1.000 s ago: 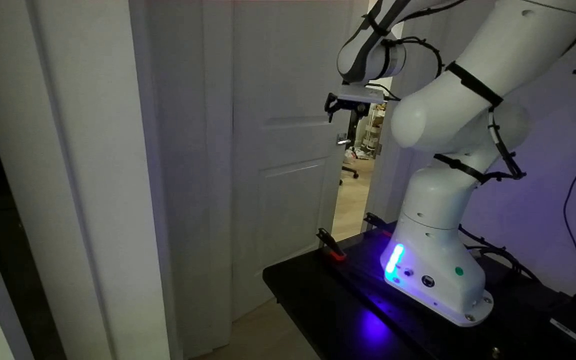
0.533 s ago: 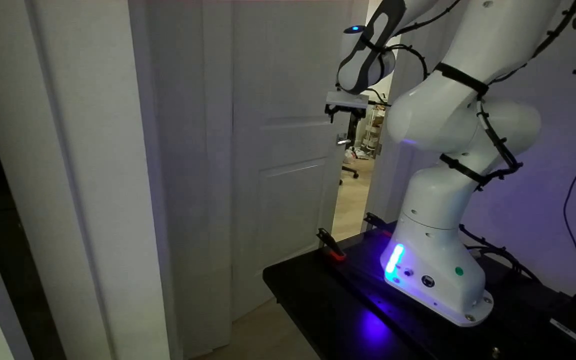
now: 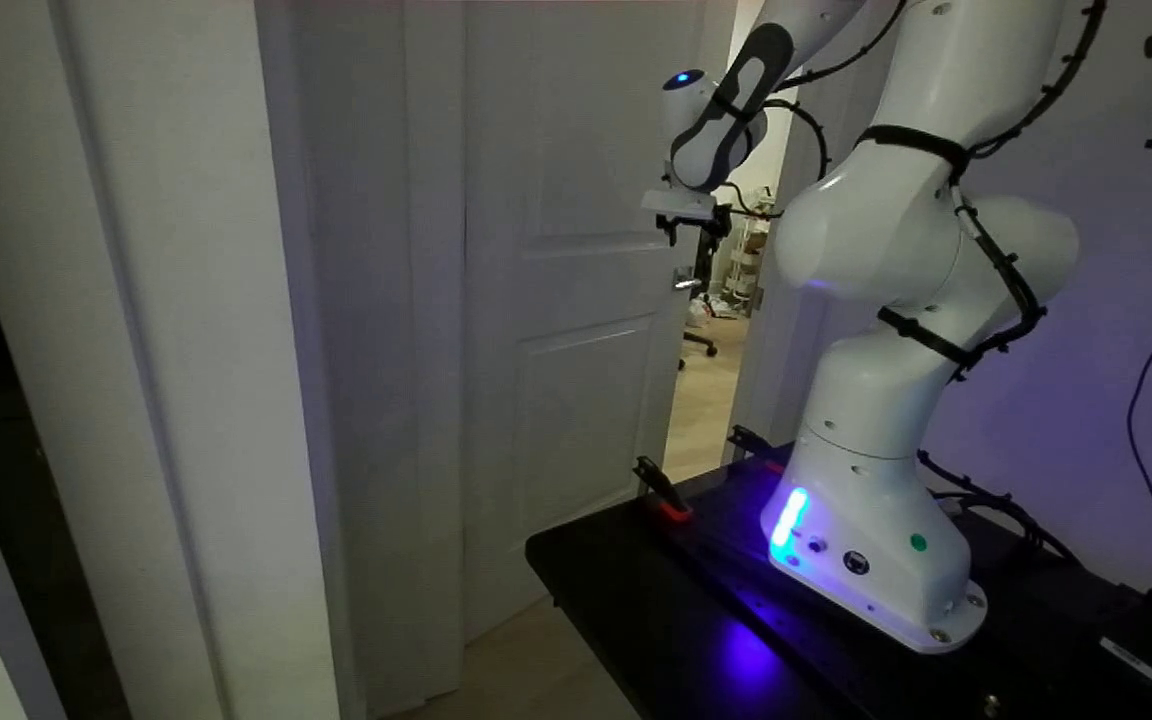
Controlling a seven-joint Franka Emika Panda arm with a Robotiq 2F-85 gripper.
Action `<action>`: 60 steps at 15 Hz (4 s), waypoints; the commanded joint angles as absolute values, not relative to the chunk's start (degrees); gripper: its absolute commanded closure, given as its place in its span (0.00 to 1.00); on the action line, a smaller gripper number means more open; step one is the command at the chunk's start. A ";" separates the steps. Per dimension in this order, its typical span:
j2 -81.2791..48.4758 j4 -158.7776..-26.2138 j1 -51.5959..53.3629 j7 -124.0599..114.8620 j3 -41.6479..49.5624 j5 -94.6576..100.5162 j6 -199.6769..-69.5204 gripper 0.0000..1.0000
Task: Close the door
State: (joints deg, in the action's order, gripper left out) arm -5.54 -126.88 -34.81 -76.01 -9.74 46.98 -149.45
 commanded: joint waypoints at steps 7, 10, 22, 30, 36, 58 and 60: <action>-27.50 -101.34 -13.00 -75.85 12.52 35.54 -142.54 0.00; -34.43 -93.72 -10.93 -75.31 15.62 30.74 -141.69 0.00; -57.85 -65.81 -10.02 -75.91 24.29 19.44 -136.69 0.00; -64.49 -54.97 -13.19 -76.39 24.91 17.72 -134.57 0.00; -68.26 -49.31 -16.43 -74.41 23.01 16.70 -130.93 0.00; -72.22 -41.49 -18.21 -76.47 24.67 15.11 -116.64 0.30; -71.94 -41.68 -18.20 -75.82 24.99 15.14 -116.90 0.43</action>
